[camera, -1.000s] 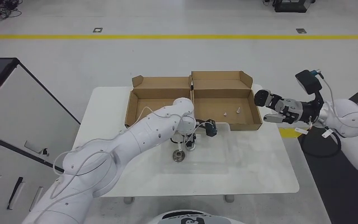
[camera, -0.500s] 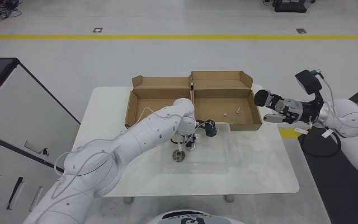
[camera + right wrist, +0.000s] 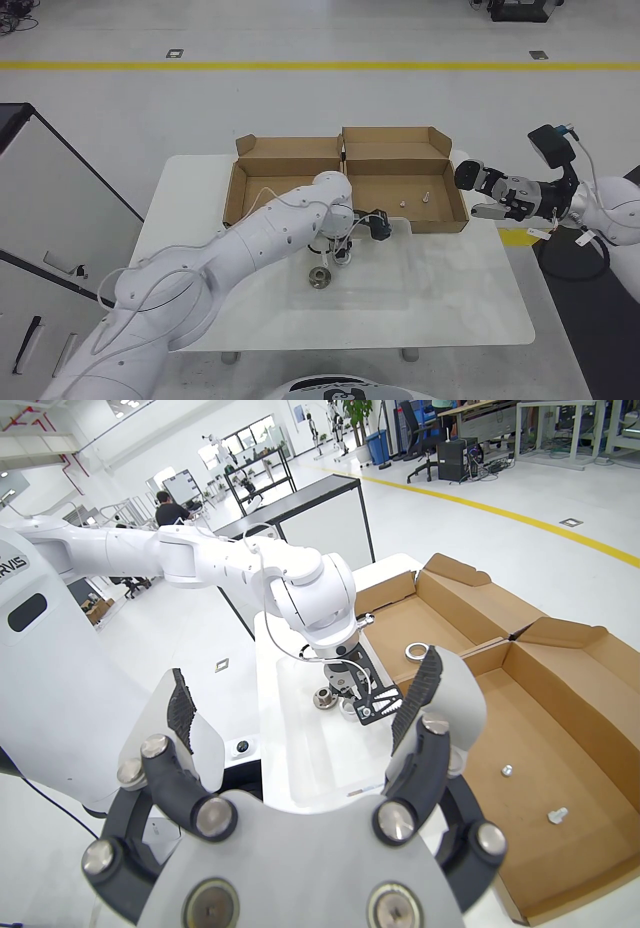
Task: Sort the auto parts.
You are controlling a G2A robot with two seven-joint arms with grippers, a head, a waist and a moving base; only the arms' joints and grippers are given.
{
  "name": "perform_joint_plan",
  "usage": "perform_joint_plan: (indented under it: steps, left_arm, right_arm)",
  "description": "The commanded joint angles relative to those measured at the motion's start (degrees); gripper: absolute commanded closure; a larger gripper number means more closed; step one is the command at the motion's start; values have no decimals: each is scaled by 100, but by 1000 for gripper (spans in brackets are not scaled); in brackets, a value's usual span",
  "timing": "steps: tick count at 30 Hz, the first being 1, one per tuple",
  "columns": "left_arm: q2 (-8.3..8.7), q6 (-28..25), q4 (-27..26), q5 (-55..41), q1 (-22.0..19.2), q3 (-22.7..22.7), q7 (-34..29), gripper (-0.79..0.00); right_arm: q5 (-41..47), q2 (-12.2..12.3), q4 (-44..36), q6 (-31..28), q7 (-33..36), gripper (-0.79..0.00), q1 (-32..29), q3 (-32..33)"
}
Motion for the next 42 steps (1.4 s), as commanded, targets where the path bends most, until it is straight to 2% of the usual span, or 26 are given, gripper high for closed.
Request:
perform_joint_plan:
  steps: [1,4,8,13,18,21,24,29,32,37,42]
  left_arm:
    - [76,67,-269,-171,-90,0,-65,0]
    - [257,198,-707,-458,-245,0,-196,0]
    - [617,291,-1348,-894,-503,0,-289,0]
    - [1138,334,-2143,-1302,-764,-57,-331,0]
    - [1782,235,-2934,-1495,-694,-450,-231,0]
    - [2140,-29,-3235,-1672,-489,-859,33,0]
    - [2505,-334,-3386,-1791,-144,-1499,607,0]
    - [3068,-1557,-3653,-2078,819,-2701,1852,0]
    - [3296,-2358,-3720,-2349,1370,-3278,2470,0]
    - [3570,-2358,-4434,-2760,2099,-3837,3252,0]
    - [3709,-2358,-4884,-2849,2406,-3999,3735,0]
  right_arm:
    - [0,0,0,0,0,-785,0,0]
    - [0,0,0,0,0,-785,0,0]
    - [0,0,0,0,0,-785,0,0]
    - [0,0,0,0,0,-785,0,0]
    - [0,0,0,0,0,-785,0,0]
    - [0,0,0,0,0,-785,0,0]
    - [0,0,0,0,0,-785,0,0]
    - [0,0,0,0,0,-785,0,0]
    - [0,0,0,0,0,-785,0,0]
    - [0,0,0,0,0,-785,0,0]
    - [0,0,0,0,0,-785,0,0]
